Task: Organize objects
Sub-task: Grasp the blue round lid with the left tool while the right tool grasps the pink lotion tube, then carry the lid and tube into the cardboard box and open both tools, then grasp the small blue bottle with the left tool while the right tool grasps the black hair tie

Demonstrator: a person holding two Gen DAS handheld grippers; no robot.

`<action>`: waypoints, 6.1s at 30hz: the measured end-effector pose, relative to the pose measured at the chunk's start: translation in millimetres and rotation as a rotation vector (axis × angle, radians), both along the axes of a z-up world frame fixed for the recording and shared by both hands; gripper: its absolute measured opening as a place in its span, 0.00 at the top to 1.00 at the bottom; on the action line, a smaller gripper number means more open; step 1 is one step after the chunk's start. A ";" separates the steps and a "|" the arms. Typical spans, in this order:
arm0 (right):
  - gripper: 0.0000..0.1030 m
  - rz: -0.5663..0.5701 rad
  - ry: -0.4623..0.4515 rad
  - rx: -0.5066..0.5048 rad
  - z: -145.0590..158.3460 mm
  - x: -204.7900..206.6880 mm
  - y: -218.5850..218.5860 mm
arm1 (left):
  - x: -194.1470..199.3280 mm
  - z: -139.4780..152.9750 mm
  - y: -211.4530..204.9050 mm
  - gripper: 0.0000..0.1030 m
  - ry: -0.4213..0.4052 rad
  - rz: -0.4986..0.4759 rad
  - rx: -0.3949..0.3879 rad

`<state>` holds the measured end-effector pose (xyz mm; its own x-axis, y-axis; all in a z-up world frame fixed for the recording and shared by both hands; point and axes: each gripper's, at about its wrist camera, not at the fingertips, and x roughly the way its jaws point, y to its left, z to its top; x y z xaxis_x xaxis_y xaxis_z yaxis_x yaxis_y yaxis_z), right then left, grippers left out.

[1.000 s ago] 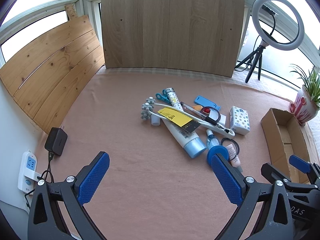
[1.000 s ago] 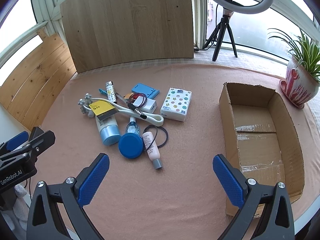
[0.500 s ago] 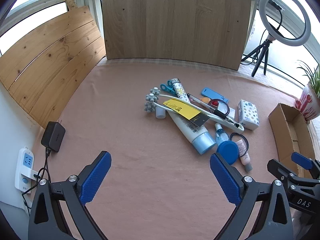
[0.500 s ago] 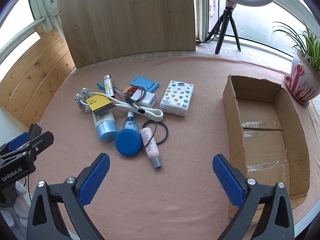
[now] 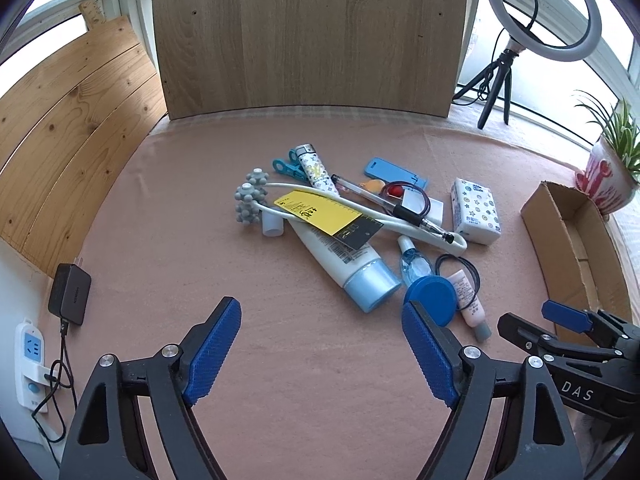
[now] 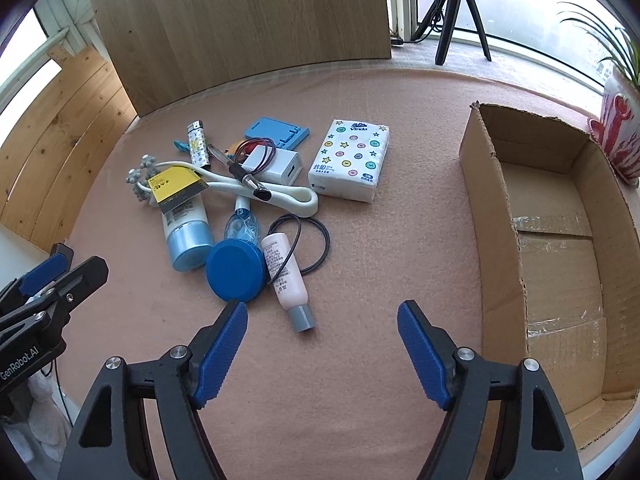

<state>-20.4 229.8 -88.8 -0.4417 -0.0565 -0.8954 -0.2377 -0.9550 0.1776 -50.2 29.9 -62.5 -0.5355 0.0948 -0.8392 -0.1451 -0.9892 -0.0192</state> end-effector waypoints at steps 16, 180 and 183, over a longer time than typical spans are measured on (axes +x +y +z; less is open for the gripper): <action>0.54 0.004 -0.037 -0.049 -20.4 -13.8 -0.5 | -38.4 -24.7 56.6 0.52 -0.080 -0.187 0.070; 0.48 -0.098 0.076 -0.020 51.3 56.7 117.7 | -49.7 -26.9 90.8 0.48 -0.137 -0.104 0.106; 0.48 -0.083 0.071 -0.032 47.2 45.8 103.4 | -64.3 -39.1 74.9 0.50 -0.163 -0.077 0.103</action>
<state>25.4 333.2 -41.6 -0.5081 -0.0449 -0.8601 -0.3019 -0.9260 0.2266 -114.5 104.8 -101.6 -0.3810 0.2198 -0.8980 -0.2064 -0.9670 -0.1491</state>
